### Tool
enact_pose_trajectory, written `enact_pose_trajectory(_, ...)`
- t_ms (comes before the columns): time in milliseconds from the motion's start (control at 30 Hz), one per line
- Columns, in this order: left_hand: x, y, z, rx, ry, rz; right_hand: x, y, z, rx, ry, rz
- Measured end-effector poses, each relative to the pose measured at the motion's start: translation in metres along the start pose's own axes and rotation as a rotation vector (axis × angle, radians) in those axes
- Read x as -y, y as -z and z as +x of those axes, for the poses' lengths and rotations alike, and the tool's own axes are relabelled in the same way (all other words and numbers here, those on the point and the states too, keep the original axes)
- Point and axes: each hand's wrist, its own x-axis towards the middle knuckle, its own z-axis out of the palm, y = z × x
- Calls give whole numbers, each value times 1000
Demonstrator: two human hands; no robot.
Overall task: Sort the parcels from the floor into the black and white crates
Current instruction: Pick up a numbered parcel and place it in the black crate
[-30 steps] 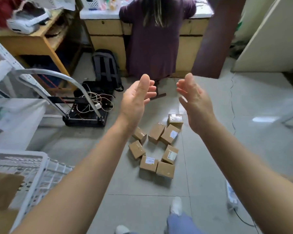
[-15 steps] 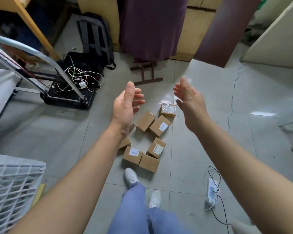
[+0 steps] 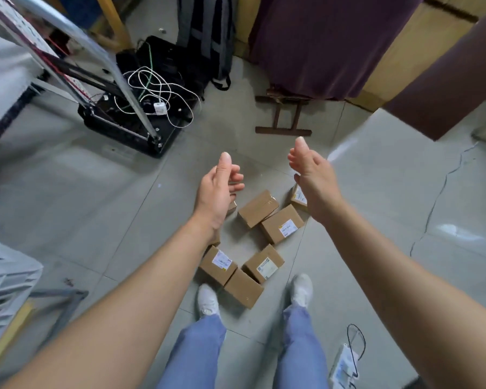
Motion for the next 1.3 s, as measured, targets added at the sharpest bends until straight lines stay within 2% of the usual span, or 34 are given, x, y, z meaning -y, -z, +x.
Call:
enact_pose_trajectory(300, 100, -34, 116, -231, 135, -94, -98, -16, 146, 275, -17, -286)
enact_pose_trajectory(433, 175, -52, 171, -326, 225, -155, -170, -26, 204, 343, 2, -418)
enact_pose_trajectory(567, 262, -64, 224, -403, 329, -115, -249, -31, 256, 395, 9, -509)
enact_pose_trajectory(767, 363, -71, 285, -466, 498, -105, -351, -40, 321, 370, -119, -577)
enact_pose_trajectory(967, 421, -63, 335, -465, 618, -175, -417, -52, 374, 334, -235, -602)
enact_pose_trajectory(1100, 429, -66, 350, -407, 633, -310, -434, -61, 382, 338, -287, -551)
enact_pose_trajectory(1300, 394, -73, 319, -429, 608, -290, -403, -52, 344, 148, -246, -498)
